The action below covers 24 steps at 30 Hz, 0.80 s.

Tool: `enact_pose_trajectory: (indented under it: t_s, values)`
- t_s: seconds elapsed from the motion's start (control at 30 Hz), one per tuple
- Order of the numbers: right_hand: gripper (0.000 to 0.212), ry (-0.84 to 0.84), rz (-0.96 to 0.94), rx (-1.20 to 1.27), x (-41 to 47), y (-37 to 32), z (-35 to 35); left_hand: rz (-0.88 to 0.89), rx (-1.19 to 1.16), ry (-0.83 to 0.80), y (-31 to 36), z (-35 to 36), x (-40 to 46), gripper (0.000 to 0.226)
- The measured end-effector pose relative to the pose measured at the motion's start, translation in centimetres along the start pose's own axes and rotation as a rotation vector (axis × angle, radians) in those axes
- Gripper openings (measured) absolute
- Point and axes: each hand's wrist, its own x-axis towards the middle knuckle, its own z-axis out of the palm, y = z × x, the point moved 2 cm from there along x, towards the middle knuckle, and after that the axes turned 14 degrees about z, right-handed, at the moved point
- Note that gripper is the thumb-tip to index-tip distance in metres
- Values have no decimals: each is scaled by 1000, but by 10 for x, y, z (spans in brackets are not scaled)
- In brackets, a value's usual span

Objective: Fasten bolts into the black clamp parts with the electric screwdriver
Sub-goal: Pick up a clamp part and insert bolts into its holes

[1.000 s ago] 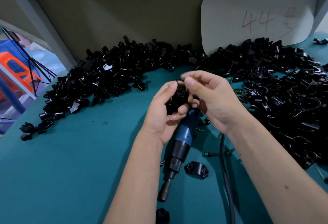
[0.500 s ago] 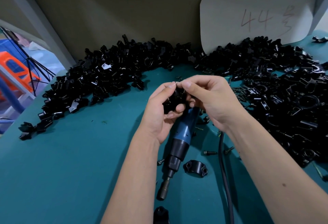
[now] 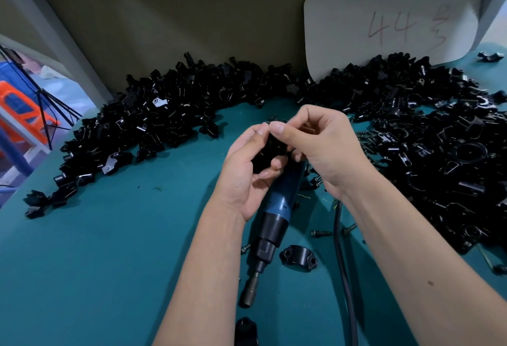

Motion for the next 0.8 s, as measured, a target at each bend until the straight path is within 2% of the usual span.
enact_pose_trajectory:
  t_s: [0.07,0.13,0.2,0.3,0.37,0.5,0.57,0.63,0.7,0.73,0.8]
  values:
    - [10,-71,8,41,-2,0,1,4,-30,8,0,0,0,24]
    - [13,-113,15,46,-4,-1,1,11,-38,4,2,-1,0,29]
    - [10,-67,-7,14,-3,-3,1,8,-6,-4,2,-2,0,27]
    - [29,53,-43,-15,-1,0,2,-7,-1,8,0,1,0,20]
    - [31,43,-46,-12,-2,2,1,-17,-20,16,-2,3,-1,20]
    - [13,-121,-21,42,-4,-1,-2,2,-46,7,-1,3,0,22]
    - [9,-86,-28,37,-3,-2,-2,1,-37,6,-1,3,0,25]
    - [27,29,-52,1,-2,0,0,-13,-2,15,-2,3,0,28]
    - [44,77,-77,-37,-2,1,2,-18,12,11,-3,4,0,22]
    - [47,60,-83,-48,-3,1,3,-16,6,10,-3,4,0,19]
    - [31,-36,-55,-25,-2,0,1,-4,-13,9,-1,2,0,18]
